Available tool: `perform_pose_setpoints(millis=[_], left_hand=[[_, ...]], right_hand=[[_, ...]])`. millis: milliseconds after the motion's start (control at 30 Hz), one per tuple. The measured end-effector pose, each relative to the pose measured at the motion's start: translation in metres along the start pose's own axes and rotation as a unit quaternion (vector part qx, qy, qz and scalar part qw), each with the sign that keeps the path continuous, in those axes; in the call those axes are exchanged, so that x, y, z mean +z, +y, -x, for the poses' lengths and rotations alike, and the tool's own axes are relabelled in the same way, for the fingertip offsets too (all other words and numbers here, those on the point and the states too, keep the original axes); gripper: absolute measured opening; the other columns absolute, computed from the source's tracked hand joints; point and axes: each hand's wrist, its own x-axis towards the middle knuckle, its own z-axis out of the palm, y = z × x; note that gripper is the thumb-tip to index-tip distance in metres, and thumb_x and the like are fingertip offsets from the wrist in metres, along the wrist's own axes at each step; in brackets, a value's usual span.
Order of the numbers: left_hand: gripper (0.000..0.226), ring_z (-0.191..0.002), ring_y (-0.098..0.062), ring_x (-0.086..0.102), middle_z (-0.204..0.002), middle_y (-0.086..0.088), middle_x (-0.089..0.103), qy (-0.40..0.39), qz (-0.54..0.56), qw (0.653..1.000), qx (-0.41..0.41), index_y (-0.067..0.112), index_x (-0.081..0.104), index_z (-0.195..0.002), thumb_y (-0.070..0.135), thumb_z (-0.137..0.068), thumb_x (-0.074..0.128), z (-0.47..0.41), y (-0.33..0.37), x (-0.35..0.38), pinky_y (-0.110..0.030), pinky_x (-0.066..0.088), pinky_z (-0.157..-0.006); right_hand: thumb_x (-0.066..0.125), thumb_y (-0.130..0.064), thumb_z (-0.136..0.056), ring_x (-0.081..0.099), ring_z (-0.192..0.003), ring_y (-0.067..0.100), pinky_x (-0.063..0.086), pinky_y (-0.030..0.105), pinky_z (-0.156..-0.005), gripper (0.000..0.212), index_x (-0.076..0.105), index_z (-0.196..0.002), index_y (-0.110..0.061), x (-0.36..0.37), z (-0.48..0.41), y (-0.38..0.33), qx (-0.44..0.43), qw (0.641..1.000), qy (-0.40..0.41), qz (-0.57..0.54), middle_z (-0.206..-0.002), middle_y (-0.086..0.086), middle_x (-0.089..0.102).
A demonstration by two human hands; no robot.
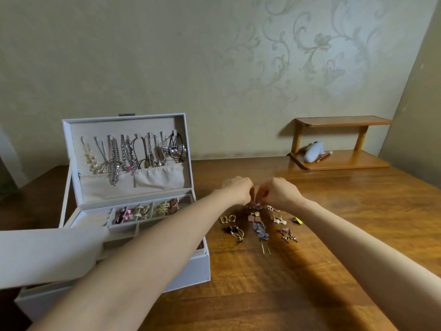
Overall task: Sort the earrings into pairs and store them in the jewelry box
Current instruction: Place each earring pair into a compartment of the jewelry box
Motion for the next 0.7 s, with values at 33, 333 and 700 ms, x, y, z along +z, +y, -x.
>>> perform_pose_setpoints(millis=[33,333,700], left_hand=[[0.018,-0.102,-0.023,0.059,-0.106,-0.003,0.064,0.002,-0.001,1.0,0.004,0.018,0.066,-0.104,0.013,-0.089,0.057,0.001,-0.001,-0.003,-0.03,0.042,-0.075],[0.006,-0.08,-0.01,0.056,-0.082,0.009,0.064,0.029,0.038,0.999,0.004,0.022,0.068,-0.08,0.026,-0.079,0.072,0.06,-0.049,-0.079,-0.026,0.04,-0.067],[0.008,-0.076,-0.006,0.055,-0.081,0.009,0.064,0.001,-0.006,0.999,-0.053,0.021,0.071,-0.084,0.025,-0.078,0.073,0.098,-0.096,-0.084,-0.021,0.037,-0.059]], right_hand=[[0.072,-0.023,-0.075,0.063,-0.088,0.016,0.055,0.032,-0.077,0.009,0.075,-0.083,-0.026,0.0,0.0,0.0,0.0,1.0,-0.002,0.002,-0.089,-0.004,0.072],[0.076,-0.023,-0.073,0.064,-0.084,0.014,0.052,0.029,-0.072,0.008,0.072,-0.079,-0.02,-0.005,0.005,-0.017,-0.011,1.0,-0.013,-0.016,-0.085,-0.004,0.072],[0.075,-0.021,-0.076,0.061,-0.073,0.011,0.049,0.028,-0.065,0.004,0.072,-0.077,-0.018,-0.015,0.012,-0.075,-0.078,0.988,0.015,-0.135,-0.08,-0.002,0.072]])
